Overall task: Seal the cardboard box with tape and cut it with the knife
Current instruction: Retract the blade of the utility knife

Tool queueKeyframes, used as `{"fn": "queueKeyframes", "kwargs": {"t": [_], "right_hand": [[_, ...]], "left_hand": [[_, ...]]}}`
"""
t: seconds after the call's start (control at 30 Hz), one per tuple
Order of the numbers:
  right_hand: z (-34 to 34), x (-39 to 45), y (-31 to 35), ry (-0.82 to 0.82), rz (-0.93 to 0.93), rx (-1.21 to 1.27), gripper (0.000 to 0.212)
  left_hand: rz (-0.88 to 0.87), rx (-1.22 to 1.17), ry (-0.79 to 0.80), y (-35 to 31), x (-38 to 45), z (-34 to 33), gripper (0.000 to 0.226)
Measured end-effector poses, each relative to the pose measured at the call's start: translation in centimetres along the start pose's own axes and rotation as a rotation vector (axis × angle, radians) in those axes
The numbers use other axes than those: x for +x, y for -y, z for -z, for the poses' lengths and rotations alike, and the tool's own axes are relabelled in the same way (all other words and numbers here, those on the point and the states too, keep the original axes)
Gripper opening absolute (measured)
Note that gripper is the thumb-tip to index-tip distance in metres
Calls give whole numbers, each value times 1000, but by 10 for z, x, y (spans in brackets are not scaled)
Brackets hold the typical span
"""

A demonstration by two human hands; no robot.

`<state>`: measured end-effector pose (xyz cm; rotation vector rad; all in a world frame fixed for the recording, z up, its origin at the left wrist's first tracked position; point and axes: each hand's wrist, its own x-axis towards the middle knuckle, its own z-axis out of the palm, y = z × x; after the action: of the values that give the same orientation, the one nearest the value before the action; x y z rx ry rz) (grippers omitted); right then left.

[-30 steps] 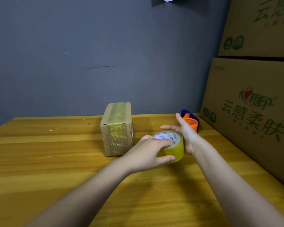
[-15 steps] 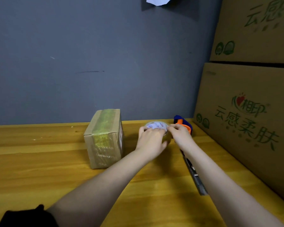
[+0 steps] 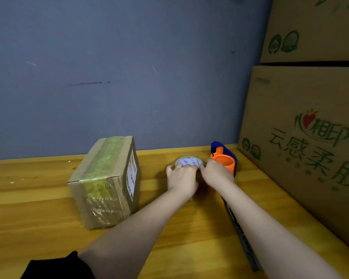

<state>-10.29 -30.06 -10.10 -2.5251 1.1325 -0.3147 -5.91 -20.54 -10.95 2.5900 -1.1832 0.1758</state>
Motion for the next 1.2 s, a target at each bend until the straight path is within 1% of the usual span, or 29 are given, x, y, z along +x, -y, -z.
{"fn": "queueKeyframes", "kwargs": {"t": [0.1, 0.23, 0.3, 0.37, 0.43, 0.5, 0.53, 0.57, 0.63, 0.67, 0.73, 0.83, 0.9, 1.03, 1.13, 1.2], "right_hand": [[-3, 2, -3, 12, -21, -32, 38], [-3, 0, -5, 1, 5, -22, 37], [-1, -5, -6, 9, 28, -8, 41], [3, -12, -11, 9, 49, -1, 44], [12, -21, -19, -18, 54, -21, 43], [22, -32, -29, -43, 47, -73, 39], [26, -36, -35, -52, 43, -100, 37], [30, -44, -41, -58, 37, -129, 36], [36, -58, -50, -40, 30, -193, 38], [38, -66, -54, -11, 23, -224, 40], [41, -80, -60, 62, -15, -296, 48], [44, -101, -61, 157, -76, -381, 63], [45, -110, -58, 182, -99, -407, 65], [45, -119, -54, 201, -123, -394, 55], [42, -121, -50, 211, -152, -355, 54], [41, -121, -48, 182, -166, -303, 53]], "left_hand": [[-8, 6, -20, -3, 1, -5, 36], [-1, 3, -30, -5, -1, -9, 34], [-6, 2, 9, -5, -5, -7, 38], [-16, 1, 49, -5, -11, -5, 49], [-34, -9, 5, -5, -21, 1, 54], [-68, -69, -64, -8, -36, 6, 52], [-85, -119, -60, -11, -43, 9, 49], [-92, -176, -20, -14, -52, 10, 45], [-82, -256, 120, -22, -67, 11, 38], [-75, -267, 178, -25, -74, 11, 34], [-56, -288, 243, -33, -85, 10, 27], [-19, -383, 356, -44, -97, 9, 24], [6, -464, 443, -51, -101, 6, 23], [46, -549, 502, -56, -104, 7, 29], [60, -582, 531, -57, -108, 13, 25], [73, -649, 542, -56, -111, 18, 27]]}}
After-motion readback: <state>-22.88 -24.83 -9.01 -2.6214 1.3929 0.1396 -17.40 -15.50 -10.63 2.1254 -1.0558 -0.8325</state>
